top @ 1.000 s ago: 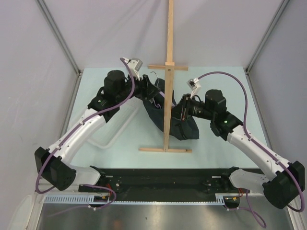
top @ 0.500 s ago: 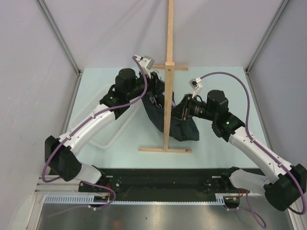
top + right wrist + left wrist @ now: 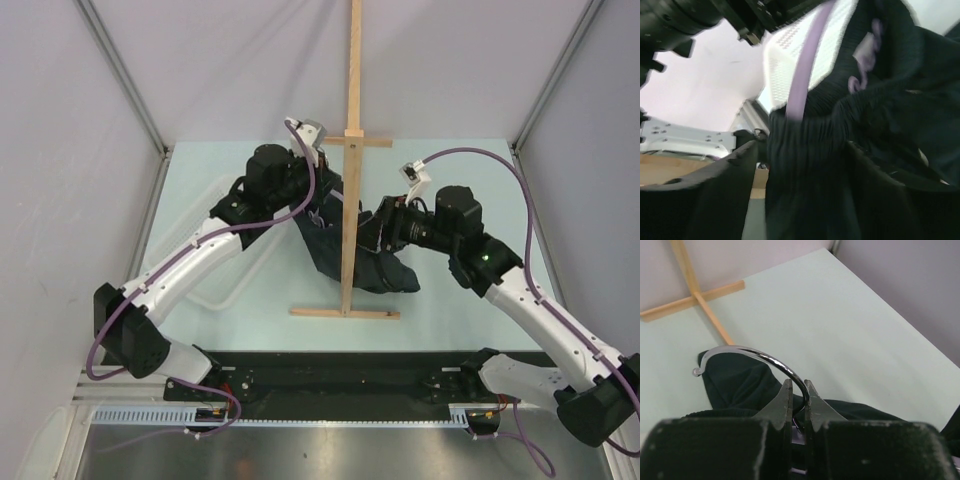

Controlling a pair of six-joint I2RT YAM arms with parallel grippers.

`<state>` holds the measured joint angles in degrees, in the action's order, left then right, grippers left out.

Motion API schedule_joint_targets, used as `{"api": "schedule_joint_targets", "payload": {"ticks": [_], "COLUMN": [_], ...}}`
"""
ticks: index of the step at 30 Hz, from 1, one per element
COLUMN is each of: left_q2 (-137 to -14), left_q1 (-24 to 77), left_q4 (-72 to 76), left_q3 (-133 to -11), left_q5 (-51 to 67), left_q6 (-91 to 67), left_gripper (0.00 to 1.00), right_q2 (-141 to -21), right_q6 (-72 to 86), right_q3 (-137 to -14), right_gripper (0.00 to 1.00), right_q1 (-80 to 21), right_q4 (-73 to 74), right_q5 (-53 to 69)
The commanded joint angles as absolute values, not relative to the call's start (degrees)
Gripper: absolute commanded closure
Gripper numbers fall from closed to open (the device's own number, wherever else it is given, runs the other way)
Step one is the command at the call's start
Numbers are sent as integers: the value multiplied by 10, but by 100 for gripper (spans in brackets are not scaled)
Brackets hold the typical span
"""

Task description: Remove the shorts from the hanger

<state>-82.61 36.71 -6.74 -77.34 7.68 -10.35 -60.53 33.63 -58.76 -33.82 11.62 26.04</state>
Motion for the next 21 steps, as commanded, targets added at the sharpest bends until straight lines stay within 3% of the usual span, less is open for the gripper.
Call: {"api": "schedule_joint_targets", "payload": {"ticks": [1,9,14,21], "left_q2": [-780,-789,-800,-809], "left_q1": [374,398,398,398], "left_q4": [-15,15,18,7], "left_q3": [-816,-821,-841,-866], "left_q5": [7,-105,-126,-143], "left_q6": [-126,-105,-90,-91], "left_gripper": [100,100,100,100], "right_q2": [-579,-539,-469,-357], "right_q6": [287,288,270,271], "right_q3": [-647,-660,-623,-527], "right_gripper": [20,18,19,37], "right_q1": [-342,-342,-341,-342], "right_q4": [256,337,361,297], "right_q5": [158,131,48,35]}}
